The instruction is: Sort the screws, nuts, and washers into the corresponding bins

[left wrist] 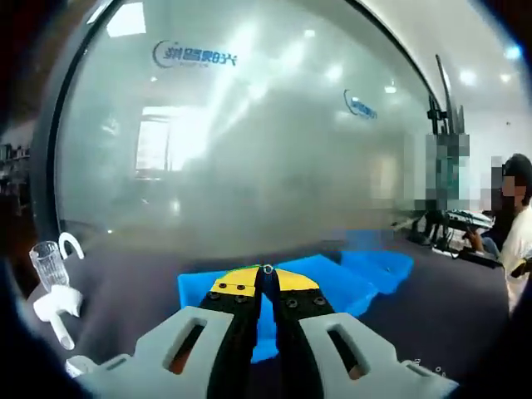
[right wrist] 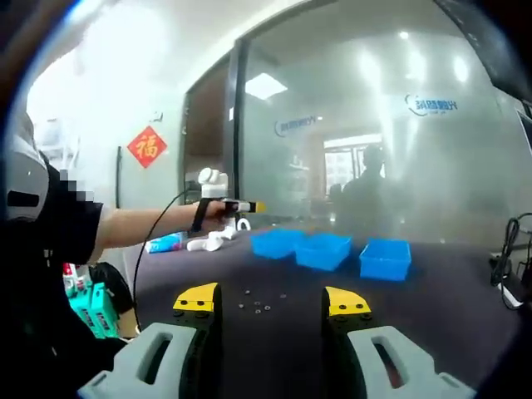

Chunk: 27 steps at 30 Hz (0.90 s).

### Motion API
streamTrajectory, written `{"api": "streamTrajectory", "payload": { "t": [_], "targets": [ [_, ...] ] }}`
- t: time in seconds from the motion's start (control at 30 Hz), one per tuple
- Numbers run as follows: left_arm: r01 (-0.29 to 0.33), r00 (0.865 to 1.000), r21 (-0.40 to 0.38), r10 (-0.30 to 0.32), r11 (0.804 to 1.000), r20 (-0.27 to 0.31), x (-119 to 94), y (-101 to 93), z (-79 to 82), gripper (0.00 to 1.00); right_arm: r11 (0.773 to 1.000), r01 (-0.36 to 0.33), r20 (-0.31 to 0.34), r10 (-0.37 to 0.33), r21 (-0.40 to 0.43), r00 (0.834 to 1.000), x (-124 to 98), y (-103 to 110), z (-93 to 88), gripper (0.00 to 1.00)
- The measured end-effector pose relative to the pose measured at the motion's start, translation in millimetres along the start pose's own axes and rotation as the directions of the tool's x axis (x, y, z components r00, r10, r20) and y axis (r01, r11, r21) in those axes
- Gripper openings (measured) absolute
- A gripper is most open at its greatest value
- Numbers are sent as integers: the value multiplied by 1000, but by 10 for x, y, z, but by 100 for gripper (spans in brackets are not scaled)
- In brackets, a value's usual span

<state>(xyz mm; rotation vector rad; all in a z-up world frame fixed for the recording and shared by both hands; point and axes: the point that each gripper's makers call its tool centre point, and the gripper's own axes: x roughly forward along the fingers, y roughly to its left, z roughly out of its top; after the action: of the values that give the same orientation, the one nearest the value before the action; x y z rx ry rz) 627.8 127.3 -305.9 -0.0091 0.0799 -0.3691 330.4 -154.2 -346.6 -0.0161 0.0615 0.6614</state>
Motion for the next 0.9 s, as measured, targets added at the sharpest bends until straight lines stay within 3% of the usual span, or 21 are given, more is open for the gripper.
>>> {"api": "streamTrajectory", "payload": {
  "t": [0.13, 0.37, 0.53, 0.77, 0.83, 0.9],
  "targets": [
    [-9, 1000, -81, 9, 997, 0, 144, 90, 29, 6, 1000, 0, 0, 0, -2, 1000, 2, 1, 9, 43],
    [-86, 993, -64, 81, 994, -81, 284, 259, -171, 6, 1000, -3, -4, 3, -2, 1000, 7, 13, -9, 43],
    [-96, 989, -41, 91, 995, -113, 370, 317, -289, 6, 1000, 1, -4, -1, 2, 1000, -3, -3, -19, 43],
    [-126, 982, -71, 114, 989, -148, 391, 364, -452, 6, 1000, -3, -4, 3, 4, 1000, -3, 3, -33, 43],
    [-124, 983, -67, 113, 990, -148, 397, 368, -466, 14, 1000, -4, -6, 4, 4, 1000, -6, 3, -42, 43],
    [-121, 983, -95, 106, 988, -147, 411, 356, -486, 34, 1000, -2, -7, 2, 5, 1000, -11, -6, -49, 43]
  ]
}}
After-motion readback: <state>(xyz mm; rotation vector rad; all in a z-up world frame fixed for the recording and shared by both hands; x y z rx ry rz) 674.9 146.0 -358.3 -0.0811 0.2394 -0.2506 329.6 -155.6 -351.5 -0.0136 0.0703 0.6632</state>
